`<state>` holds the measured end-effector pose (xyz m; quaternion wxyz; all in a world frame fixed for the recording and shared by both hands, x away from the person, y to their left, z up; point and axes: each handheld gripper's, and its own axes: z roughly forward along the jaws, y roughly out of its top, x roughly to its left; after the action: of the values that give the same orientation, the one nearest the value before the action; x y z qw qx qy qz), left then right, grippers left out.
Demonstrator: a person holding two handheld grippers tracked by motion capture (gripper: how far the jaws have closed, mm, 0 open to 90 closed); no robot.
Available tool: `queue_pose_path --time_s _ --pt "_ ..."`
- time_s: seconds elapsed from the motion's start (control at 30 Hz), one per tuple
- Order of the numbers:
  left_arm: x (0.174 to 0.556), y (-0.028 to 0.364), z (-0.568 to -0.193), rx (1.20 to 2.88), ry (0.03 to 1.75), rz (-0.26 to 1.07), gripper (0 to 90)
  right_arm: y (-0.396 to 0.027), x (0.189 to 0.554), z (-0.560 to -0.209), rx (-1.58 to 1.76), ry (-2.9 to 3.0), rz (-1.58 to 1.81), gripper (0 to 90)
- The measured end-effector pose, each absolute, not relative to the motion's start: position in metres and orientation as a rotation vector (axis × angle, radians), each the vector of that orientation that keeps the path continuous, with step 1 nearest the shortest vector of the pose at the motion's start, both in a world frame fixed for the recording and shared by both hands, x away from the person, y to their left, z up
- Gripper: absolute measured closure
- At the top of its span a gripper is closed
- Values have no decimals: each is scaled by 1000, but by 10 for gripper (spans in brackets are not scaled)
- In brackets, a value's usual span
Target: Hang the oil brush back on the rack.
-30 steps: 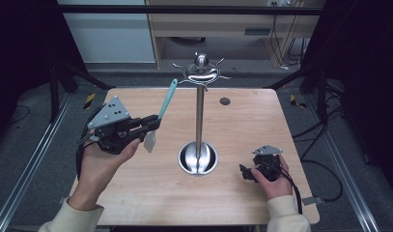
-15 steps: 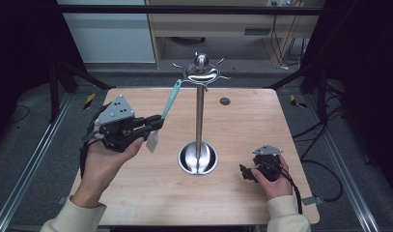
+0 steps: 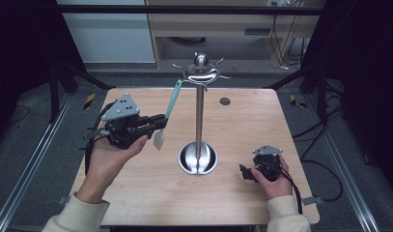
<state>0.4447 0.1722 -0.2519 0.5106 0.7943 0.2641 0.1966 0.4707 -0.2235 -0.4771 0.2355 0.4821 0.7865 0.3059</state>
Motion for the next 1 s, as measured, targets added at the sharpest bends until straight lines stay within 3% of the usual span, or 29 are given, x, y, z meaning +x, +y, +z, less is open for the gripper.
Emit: queue_pose_path --time_s 1.0 --pt "455 164 -257 1913 638 458 816 -224 471 -476 1321 2142 853 76"
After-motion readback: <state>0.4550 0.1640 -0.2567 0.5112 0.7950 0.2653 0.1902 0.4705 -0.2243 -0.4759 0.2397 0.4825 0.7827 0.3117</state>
